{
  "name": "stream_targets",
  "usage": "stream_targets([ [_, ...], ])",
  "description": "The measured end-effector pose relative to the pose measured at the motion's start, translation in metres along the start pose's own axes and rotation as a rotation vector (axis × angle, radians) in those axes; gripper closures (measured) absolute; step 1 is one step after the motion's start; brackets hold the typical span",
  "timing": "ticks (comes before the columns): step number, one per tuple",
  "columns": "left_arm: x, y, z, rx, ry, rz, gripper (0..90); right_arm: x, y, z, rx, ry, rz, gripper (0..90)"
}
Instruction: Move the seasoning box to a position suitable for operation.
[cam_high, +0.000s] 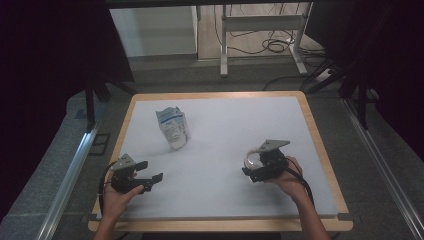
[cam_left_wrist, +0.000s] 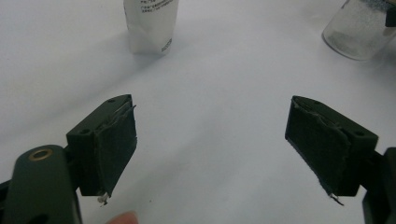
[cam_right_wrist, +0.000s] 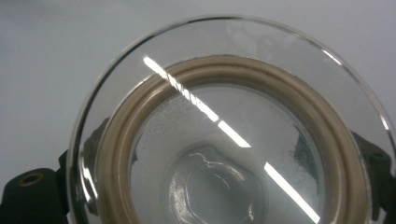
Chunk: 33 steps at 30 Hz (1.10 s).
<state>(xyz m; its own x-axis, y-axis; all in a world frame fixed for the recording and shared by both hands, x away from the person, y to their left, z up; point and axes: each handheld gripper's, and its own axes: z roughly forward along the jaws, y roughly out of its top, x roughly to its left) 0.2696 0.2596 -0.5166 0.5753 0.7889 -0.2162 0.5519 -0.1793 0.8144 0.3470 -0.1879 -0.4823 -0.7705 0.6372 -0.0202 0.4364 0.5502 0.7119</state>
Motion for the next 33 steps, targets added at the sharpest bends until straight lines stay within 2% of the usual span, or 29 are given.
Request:
stream_targets([
  [10,-0.002,0.001,0.002,0.006,-0.004,0.009,16.7,-0.004,-0.001,0.0,0.001,0.037,-0.008,9.8],
  [11,-0.003,0.001,0.003,0.007,-0.005,0.012,16.7,-0.005,-0.002,0.0,-0.01,0.043,0.008,6.8],
  [14,-0.003,0.001,0.004,0.009,-0.006,0.014,16.7,-0.006,-0.002,-0.003,-0.032,0.037,0.033,5.6],
  [15,-0.003,0.002,0.005,0.013,-0.005,0.017,16.7,-0.006,-0.001,-0.01,-0.063,0.023,0.048,4.8],
  [16,-0.003,0.002,0.005,0.013,-0.005,0.017,16.7,-0.006,-0.001,-0.01,-0.063,0.023,0.048,4.8],
  [17,-0.004,0.001,0.006,0.015,-0.007,0.02,16.7,-0.004,0.001,-0.019,-0.104,0.013,0.059,4.8],
  [18,-0.004,0.001,0.006,0.015,-0.007,0.02,16.7,-0.004,0.001,-0.019,-0.104,0.013,0.059,4.8],
  [19,-0.003,0.002,0.006,0.015,-0.009,0.024,16.7,-0.004,0.003,-0.032,-0.151,0.002,0.077,5.4],
  [21,-0.002,0.002,0.006,0.011,-0.014,0.022,16.7,-0.005,0.004,-0.045,-0.191,0.002,0.102,9.1],
  [23,-0.001,0.003,0.006,0.01,-0.015,0.026,16.7,-0.007,0.005,-0.055,-0.219,-0.022,0.12,12.6],
  [29,0.001,0.002,-0.001,-0.005,-0.015,0.026,16.7,-0.009,-0.001,-0.063,-0.24,-0.053,0.158,18.5],
  [33,0.002,0.001,-0.004,-0.01,-0.012,0.019,16.7,-0.007,-0.003,-0.066,-0.218,-0.064,0.157,21.5],
])
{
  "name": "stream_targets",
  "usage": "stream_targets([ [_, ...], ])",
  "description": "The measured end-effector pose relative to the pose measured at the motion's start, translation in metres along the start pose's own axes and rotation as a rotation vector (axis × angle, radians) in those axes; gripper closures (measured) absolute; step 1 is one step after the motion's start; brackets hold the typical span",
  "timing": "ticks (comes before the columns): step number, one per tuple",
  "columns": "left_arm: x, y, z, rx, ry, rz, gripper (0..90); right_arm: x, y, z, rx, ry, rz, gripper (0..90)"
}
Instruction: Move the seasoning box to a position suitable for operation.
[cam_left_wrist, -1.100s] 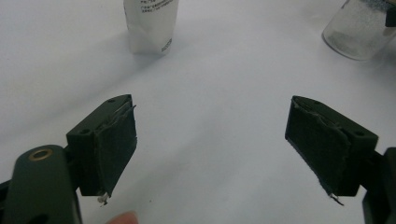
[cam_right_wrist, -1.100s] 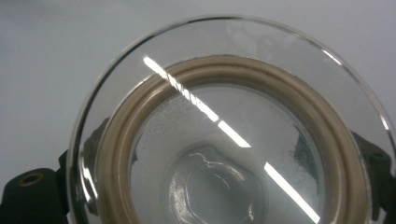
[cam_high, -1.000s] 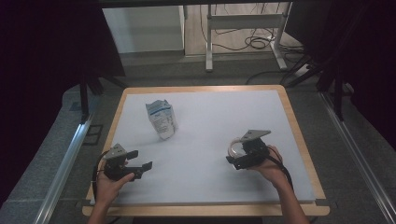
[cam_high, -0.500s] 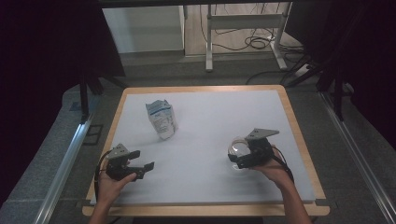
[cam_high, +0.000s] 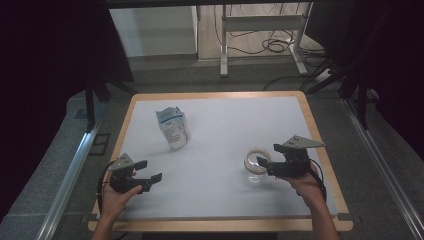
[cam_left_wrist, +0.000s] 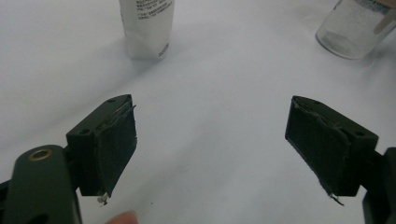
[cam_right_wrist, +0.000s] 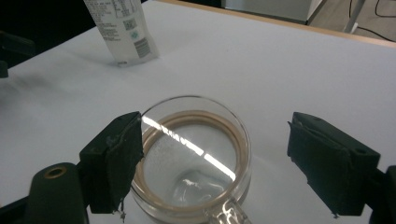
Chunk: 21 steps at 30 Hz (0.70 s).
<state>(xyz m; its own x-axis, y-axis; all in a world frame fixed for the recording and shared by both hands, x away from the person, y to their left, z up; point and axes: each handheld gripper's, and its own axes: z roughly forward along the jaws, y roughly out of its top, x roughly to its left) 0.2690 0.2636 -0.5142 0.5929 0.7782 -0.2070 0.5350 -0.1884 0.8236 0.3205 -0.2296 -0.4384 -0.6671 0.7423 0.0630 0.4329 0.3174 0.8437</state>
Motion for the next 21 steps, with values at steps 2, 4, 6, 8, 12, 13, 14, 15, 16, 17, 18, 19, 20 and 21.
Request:
stream_targets([
  [2,0.001,-0.001,0.0,0.005,0.003,-0.006,16.7,0.0,0.0,-0.004,-0.003,0.001,0.001,23.8],
  [4,0.002,-0.001,0.001,0.006,0.005,-0.008,16.7,-0.001,0.0,-0.009,-0.008,-0.006,0.001,28.0],
  [6,0.001,0.0,0.001,0.007,0.005,-0.008,16.7,-0.003,0.0,-0.014,-0.016,-0.015,0.001,35.1],
  [8,-0.001,0.0,0.004,0.017,0.005,0.0,16.7,-0.004,0.0,-0.019,-0.017,-0.008,0.006,42.5],
  [12,-0.004,0.0,0.005,0.021,0.006,0.002,16.7,-0.005,-0.004,-0.027,-0.013,-0.028,0.012,55.4],
  [13,-0.004,0.0,0.005,0.021,0.006,0.002,16.7,-0.005,-0.004,-0.027,-0.013,-0.028,0.012,55.4],
  [14,-0.005,0.001,0.004,0.017,0.007,0.005,16.7,-0.005,-0.006,-0.031,-0.026,-0.037,0.016,62.3],
  [15,-0.005,0.001,0.004,0.017,0.007,0.005,16.7,-0.005,-0.006,-0.031,-0.026,-0.037,0.016,62.3],
  [16,-0.007,0.003,0.002,0.01,0.006,0.006,16.8,-0.005,-0.007,-0.034,-0.033,-0.052,0.013,68.6],
  [17,-0.007,0.003,0.002,0.01,0.006,0.006,16.8,-0.005,-0.007,-0.034,-0.033,-0.052,0.013,68.6],
  [18,-0.008,0.003,0.002,0.006,0.001,0.007,16.8,-0.005,-0.009,-0.035,-0.038,-0.058,0.014,73.8],
  [19,-0.009,0.004,0.002,0.005,0.001,0.009,16.8,-0.004,-0.01,-0.035,-0.038,-0.06,0.01,75.9],
  [20,-0.009,0.004,0.002,0.006,-0.001,0.01,16.9,-0.003,-0.011,-0.035,-0.034,-0.063,0.007,77.7],
  [21,-0.01,0.004,0.002,0.007,-0.001,0.01,16.9,-0.003,-0.011,-0.035,-0.034,-0.068,0.001,79.8],
])
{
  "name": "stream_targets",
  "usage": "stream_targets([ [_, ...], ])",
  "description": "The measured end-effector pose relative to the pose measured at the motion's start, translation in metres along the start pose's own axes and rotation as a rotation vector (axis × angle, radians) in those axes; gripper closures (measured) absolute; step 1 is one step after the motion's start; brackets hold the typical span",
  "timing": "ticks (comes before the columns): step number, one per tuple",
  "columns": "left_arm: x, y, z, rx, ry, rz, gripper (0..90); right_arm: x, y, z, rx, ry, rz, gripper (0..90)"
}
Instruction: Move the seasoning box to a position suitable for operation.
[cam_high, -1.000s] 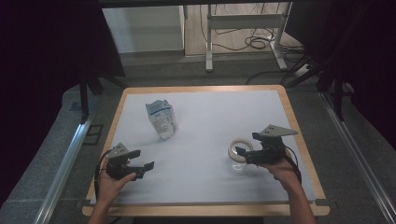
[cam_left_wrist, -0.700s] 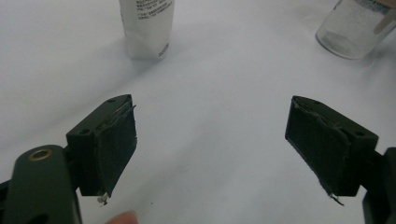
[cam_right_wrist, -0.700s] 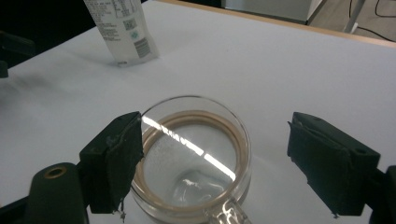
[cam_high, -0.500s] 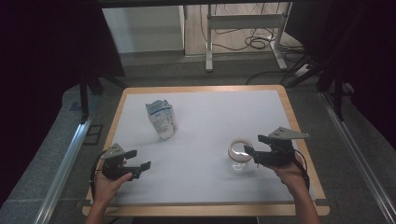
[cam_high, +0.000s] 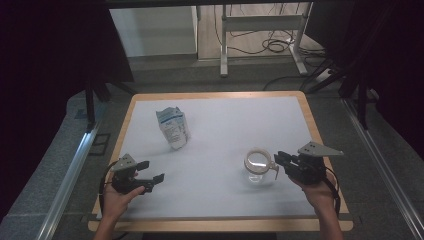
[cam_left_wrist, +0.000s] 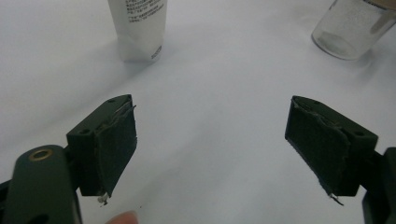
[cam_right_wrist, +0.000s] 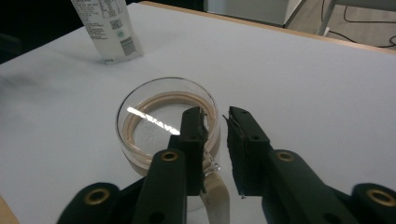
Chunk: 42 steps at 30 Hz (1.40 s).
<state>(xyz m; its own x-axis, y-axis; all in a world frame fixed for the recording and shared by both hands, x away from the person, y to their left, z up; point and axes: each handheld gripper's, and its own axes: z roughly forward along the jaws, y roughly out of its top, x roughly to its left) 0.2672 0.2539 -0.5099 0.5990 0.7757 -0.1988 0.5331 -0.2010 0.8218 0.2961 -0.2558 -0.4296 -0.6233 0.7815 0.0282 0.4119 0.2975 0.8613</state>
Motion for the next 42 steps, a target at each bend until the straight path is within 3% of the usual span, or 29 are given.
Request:
stream_targets([
  [10,-0.001,0.002,0.006,0.015,-0.004,0.008,16.9,0.002,-0.008,0.001,-0.065,0.016,0.041,89.7],
  [22,-0.001,0.002,0.009,0.025,-0.009,0.014,16.9,0.005,-0.014,0.002,-0.021,-0.017,0.027,90.0],
  [42,0.0,0.002,0.009,0.029,-0.008,0.015,16.9,0.008,-0.016,0.003,-0.018,-0.033,0.015,89.9],
])
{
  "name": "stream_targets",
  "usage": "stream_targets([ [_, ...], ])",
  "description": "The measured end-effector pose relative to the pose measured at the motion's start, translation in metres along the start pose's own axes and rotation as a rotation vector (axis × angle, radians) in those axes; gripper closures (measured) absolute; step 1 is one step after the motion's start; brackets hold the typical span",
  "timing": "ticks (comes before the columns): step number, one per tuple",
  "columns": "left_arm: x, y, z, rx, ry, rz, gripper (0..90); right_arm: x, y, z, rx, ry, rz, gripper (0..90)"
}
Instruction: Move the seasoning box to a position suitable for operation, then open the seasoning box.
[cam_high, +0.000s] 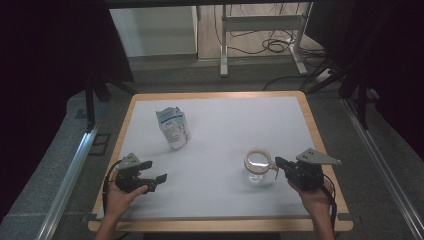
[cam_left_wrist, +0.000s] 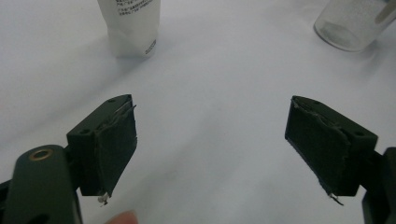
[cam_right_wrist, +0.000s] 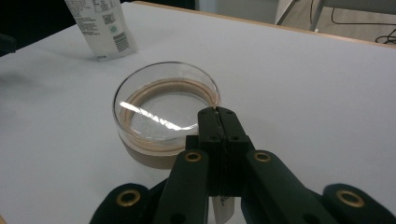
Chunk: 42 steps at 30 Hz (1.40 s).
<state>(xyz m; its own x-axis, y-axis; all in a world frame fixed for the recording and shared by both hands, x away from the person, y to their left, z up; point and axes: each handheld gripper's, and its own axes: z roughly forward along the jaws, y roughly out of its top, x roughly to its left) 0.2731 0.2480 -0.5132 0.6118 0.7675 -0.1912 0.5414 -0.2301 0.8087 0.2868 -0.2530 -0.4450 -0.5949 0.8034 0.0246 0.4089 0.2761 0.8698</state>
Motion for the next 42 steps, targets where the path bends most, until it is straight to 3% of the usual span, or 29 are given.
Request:
stream_targets([
  [42,0.0011,0.0002,-0.0041,-0.008,0.005,-0.001,16.9,0.0048,-0.0018,-0.0002,0.026,-0.035,-0.033,90.0],
])
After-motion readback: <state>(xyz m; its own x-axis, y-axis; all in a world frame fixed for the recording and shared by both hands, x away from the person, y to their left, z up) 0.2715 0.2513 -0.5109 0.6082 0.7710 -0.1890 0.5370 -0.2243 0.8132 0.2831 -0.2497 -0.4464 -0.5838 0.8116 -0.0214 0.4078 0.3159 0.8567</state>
